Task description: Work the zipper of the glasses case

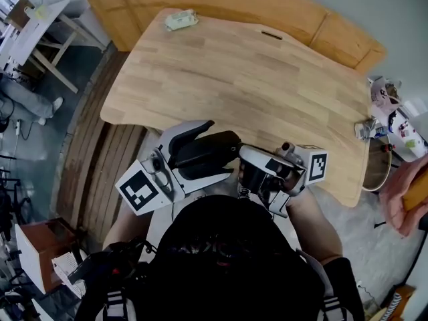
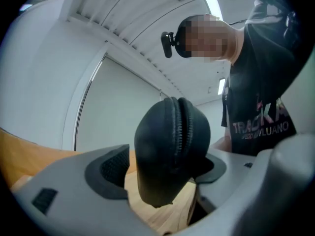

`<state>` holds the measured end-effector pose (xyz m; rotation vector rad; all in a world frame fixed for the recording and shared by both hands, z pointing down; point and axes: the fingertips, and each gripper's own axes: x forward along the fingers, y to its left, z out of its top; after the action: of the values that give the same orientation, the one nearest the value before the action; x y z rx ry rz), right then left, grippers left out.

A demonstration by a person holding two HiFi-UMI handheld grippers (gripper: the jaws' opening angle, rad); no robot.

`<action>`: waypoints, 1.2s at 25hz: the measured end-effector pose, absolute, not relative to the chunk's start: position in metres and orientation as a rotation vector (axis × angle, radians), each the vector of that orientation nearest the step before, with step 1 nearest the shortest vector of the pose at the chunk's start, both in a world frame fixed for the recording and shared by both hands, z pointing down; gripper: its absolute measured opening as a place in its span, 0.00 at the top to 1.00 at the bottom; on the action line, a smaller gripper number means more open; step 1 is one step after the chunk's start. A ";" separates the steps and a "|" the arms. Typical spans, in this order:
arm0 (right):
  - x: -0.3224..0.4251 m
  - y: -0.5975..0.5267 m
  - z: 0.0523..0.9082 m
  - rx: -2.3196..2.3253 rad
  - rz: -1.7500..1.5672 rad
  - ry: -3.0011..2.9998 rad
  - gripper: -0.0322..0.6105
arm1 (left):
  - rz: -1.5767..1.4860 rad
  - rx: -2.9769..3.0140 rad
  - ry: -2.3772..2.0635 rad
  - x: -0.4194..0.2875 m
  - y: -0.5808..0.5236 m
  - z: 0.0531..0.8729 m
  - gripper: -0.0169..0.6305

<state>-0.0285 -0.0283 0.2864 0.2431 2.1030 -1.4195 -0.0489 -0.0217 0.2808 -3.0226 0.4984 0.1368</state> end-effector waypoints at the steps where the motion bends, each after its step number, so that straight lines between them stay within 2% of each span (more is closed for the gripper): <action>1: -0.029 -0.028 0.286 0.251 -1.422 2.114 0.93 | 0.120 -3.024 0.475 -0.047 -0.019 0.281 0.41; 3: -0.033 -0.029 0.287 0.244 -1.428 2.140 0.93 | 0.100 -3.031 0.453 -0.045 -0.017 0.282 0.42; 4: -0.034 -0.030 0.288 0.235 -1.431 2.150 0.93 | 0.090 -3.031 0.457 -0.045 -0.018 0.282 0.48; 8: -0.036 -0.036 0.295 0.152 -1.423 2.211 0.93 | -0.046 -2.983 0.532 -0.047 -0.026 0.295 0.52; 12: -0.035 -0.042 0.306 -0.031 -1.357 2.376 0.93 | -0.404 -2.816 0.539 -0.050 -0.034 0.321 0.53; 19: -0.043 -0.038 0.313 -0.253 -1.141 2.644 0.93 | -0.804 -2.413 0.692 -0.053 -0.058 0.360 0.53; 30: -0.060 -0.043 0.326 -0.676 -0.662 3.065 0.93 | -1.124 -2.117 0.806 -0.077 -0.088 0.388 0.54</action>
<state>-0.0597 -0.0430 0.3256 -0.6762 3.0649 -0.6623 -0.0767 -0.0882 0.3883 -2.1171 0.8062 -1.1243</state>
